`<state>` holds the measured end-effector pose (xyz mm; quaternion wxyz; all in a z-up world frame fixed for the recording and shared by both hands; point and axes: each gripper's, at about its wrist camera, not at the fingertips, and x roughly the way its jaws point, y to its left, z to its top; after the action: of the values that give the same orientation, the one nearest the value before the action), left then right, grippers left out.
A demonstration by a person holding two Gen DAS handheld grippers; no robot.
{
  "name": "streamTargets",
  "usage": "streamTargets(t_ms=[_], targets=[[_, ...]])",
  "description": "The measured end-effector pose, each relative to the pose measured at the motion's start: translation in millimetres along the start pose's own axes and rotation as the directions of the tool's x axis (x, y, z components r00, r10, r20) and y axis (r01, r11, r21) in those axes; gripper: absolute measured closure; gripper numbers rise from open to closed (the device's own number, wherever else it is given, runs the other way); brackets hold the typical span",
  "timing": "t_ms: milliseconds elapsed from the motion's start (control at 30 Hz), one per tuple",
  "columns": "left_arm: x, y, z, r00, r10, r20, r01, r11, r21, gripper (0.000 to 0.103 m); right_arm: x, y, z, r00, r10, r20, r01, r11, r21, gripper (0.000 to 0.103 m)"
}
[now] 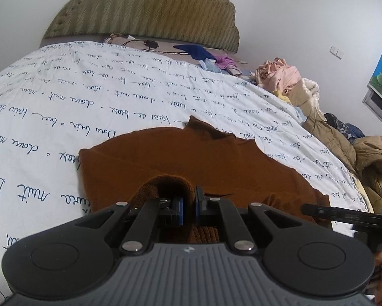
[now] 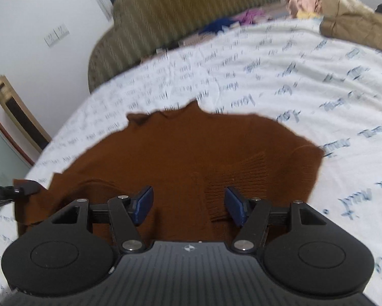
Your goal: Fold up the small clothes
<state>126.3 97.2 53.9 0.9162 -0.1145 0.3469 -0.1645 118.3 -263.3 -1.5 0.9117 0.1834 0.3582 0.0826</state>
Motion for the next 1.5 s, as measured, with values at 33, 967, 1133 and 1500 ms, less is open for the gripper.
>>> streamTargets(t_ms=[33, 967, 1133, 1500], targets=[[0.7, -0.1, 0.7, 1.000, 0.008, -0.005, -0.008, 1.000, 0.000, 0.095, 7.5, 0.1, 0.4, 1.000, -0.008, -0.013, 0.008, 1.000, -0.009, 0.044], [125.6, 13.9, 79.2, 0.974, 0.164, -0.153, -0.178, 0.981, -0.079, 0.096, 35.5, -28.0, 51.2, 0.946, -0.256, 0.200, 0.236, 0.965, 0.119, 0.095], [141.3, 34.1, 79.3, 0.968, 0.095, -0.231, -0.135, 0.977, -0.163, 0.092, 46.0, -38.0, 51.9, 0.943, -0.289, 0.166, 0.274, 0.956, 0.104, 0.097], [106.1, 60.1, 94.3, 0.982, 0.168, -0.082, -0.186, 0.935, -0.301, 0.014, 37.8, -14.8, 46.1, 0.958, -0.236, 0.162, 0.238, 0.971, 0.007, 0.069]])
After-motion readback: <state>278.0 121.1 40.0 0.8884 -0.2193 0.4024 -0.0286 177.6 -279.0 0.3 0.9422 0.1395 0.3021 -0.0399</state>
